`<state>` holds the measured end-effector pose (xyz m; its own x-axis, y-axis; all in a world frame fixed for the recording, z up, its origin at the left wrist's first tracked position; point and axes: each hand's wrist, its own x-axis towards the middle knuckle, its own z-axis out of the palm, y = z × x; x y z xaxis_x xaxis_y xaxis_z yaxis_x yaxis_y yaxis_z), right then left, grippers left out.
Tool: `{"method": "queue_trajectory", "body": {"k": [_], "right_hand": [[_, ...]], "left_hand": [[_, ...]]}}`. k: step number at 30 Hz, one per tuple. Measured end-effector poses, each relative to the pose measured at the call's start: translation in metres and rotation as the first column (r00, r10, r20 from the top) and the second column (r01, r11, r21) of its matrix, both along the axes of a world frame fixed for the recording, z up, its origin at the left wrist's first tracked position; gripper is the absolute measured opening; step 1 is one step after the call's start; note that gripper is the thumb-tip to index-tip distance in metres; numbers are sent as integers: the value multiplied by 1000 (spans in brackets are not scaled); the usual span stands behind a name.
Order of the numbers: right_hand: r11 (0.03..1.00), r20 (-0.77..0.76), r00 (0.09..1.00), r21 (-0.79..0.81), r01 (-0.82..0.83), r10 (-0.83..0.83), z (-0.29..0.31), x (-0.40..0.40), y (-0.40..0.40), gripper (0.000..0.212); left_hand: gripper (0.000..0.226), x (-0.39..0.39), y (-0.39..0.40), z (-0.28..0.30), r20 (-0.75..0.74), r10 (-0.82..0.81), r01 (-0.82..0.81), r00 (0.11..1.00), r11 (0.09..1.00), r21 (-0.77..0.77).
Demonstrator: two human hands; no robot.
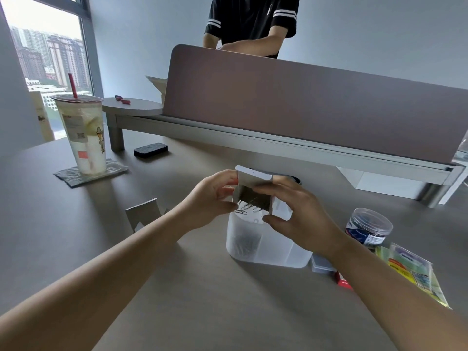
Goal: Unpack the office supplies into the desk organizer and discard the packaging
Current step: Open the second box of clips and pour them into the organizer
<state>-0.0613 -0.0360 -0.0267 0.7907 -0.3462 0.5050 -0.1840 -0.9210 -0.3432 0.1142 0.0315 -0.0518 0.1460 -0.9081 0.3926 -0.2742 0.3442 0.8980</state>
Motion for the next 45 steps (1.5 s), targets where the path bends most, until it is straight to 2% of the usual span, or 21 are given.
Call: {"method": "queue_trajectory", "body": {"k": [7, 14, 17, 21, 24, 28, 31, 35, 39, 42, 45], "right_hand": [[997, 6, 999, 53, 51, -51, 0, -3, 0, 53], [999, 55, 998, 30, 14, -15, 0, 1, 4, 56], [977, 135, 991, 210, -41, 12, 3, 3, 7, 56], [873, 237, 971, 470, -128, 15, 9, 3, 19, 48], [797, 301, 954, 576, -183, 2, 10, 1, 36, 36], [760, 261, 965, 628, -170, 0, -5, -4, 59, 29], [771, 220, 976, 620, -142, 3, -22, -11, 78, 27], [829, 101, 994, 559, -13, -52, -41, -25, 94, 35], [907, 2, 996, 414, 79, -87, -63, -48, 96, 39], [938, -47, 987, 307, 158, -151, -76, -69, 90, 39], [942, -96, 968, 226, 247, -231, -83, -92, 77, 40]], "left_hand": [[56, -3, -4, 2, 22, 17, -17, 1000, 1000, 1], [52, -1, 2, 6, 29, 59, -58, 998, 998, -19], [48, 0, 9, 9, 32, 59, -58, 998, 998, -13], [37, -5, 31, 18, 66, 55, -54, 996, 999, -5], [47, -11, 54, 16, 62, 95, -99, 994, 993, 70], [44, -28, 85, 1, 193, 205, -225, 959, 971, 83], [38, -38, 105, -17, 244, 246, -283, 938, 950, 130], [29, -49, 125, -37, 262, 350, -406, 899, 891, 204], [36, -50, 140, -53, 405, 517, -622, 754, 761, 186], [44, -45, 141, -60, 520, 573, -725, 634, 674, 140], [46, -36, 132, -64, 574, 586, -780, 572, 606, 159]]}}
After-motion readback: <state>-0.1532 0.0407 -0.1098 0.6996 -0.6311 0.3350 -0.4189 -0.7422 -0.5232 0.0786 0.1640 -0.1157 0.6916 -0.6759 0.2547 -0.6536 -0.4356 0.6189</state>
